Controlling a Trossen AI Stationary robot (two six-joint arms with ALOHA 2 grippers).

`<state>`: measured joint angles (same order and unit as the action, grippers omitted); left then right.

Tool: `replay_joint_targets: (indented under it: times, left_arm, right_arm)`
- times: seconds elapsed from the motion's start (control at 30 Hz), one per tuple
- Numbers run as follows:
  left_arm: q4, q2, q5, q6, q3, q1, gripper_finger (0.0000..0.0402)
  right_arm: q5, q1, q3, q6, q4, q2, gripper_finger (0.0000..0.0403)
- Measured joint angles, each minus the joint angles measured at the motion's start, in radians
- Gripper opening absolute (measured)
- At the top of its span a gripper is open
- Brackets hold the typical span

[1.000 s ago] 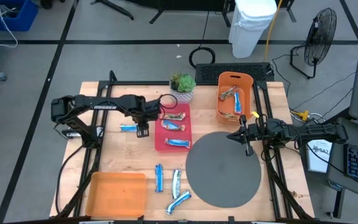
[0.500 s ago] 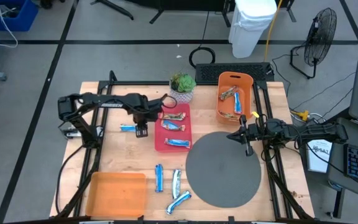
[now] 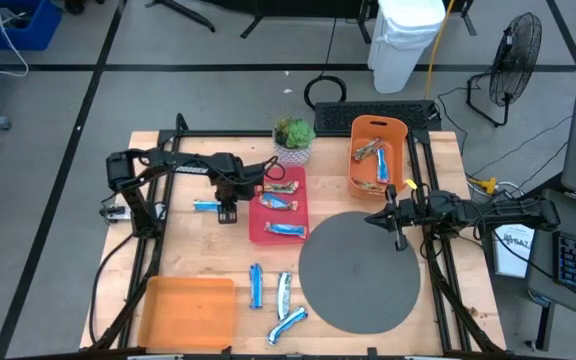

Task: Pick and place Granola Bars by type
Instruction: Put the blue/orange granola bar into the pink bin

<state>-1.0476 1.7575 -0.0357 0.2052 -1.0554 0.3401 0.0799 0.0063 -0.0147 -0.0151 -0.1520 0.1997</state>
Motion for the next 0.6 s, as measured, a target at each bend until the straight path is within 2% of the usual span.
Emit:
replay_joint_targets:
  times: [0.6]
  left_arm:
    - [0.012,0.023,-0.009,-0.019,0.000,0.000,0.0172]
  right_arm:
    - [0.000,0.000,0.000,0.000,0.000,0.000,0.0000]
